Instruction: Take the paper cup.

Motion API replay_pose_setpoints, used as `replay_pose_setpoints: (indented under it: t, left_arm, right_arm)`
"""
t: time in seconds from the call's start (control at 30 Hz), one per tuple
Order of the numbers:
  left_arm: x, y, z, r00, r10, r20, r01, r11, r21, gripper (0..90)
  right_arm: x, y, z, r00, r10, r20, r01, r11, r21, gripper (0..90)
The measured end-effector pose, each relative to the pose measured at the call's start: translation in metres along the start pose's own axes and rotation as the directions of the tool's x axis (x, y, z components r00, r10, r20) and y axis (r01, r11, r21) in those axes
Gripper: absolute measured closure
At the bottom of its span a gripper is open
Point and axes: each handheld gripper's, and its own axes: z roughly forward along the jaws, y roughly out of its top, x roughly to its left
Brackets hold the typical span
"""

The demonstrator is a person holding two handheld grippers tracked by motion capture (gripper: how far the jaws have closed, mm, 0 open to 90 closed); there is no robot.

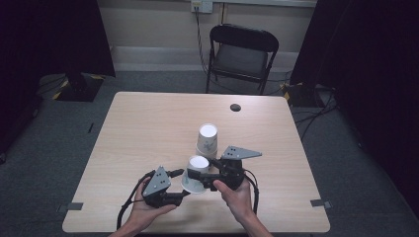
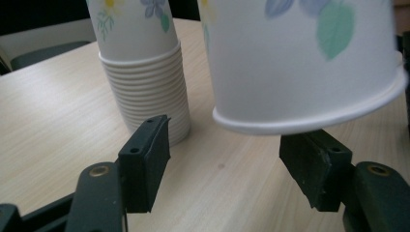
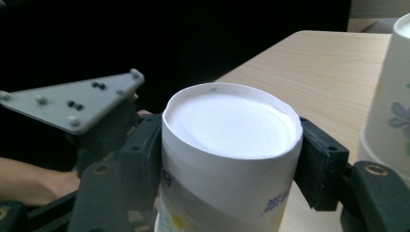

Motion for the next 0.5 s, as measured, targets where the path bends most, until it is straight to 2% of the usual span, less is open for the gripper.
replay_pose_setpoints:
  t: [0.07, 0.13, 0.17, 0.23, 0.37, 0.43, 0.5]
  left_arm:
    - [-0.001, 0.002, -0.001, 0.9999, 0.01, -0.008, -0.011, 0.9999, -0.01, 38.1]
    - [-0.003, 0.003, -0.002, 0.9995, 0.03, -0.008, -0.03, 0.9993, -0.024, 48.4]
    - [-0.006, 0.004, -0.003, 0.9992, 0.035, -0.021, -0.035, 0.9991, -0.023, 49.2]
    - [-0.007, 0.005, -0.004, 0.9989, 0.038, -0.028, -0.039, 0.9988, -0.03, 55.7]
    - [-0.008, 0.004, -0.003, 0.9988, 0.048, -0.013, -0.048, 0.9986, -0.02, 57.8]
    - [-0.009, 0.004, -0.004, 0.9988, 0.045, -0.018, -0.046, 0.9987, -0.024, 59.3]
    - [-0.008, 0.004, -0.005, 0.9986, 0.05, -0.018, -0.05, 0.9985, -0.022, 61.2]
  right_arm:
    - [0.0, -0.001, 0.0, 0.9999, 0.003, -0.01, -0.003, 1.0, 0.008, 35.5]
    - [0.0, -0.003, 0.002, 1.0, 0.009, 0.0, -0.009, 1.0, 0.019, 35.4]
    - [-0.001, -0.003, 0.003, 0.9999, 0.014, 0.0, -0.014, 1.0, 0.023, 35.3]
    - [-0.005, -0.005, 0.003, 0.9986, 0.051, -0.014, -0.05, 0.999, 0.013, 35.0]
    - [-0.011, -0.007, 0.002, 0.9957, 0.09, -0.02, -0.09, 0.996, -0.002, 34.7]
    - [-0.013, -0.006, 0.001, 0.9959, 0.09, 0.007, -0.09, 0.996, -0.001, 34.5]
    - [-0.016, -0.007, 0.0, 0.9949, 0.1, -0.009, -0.1, 0.995, 0.001, 34.3]
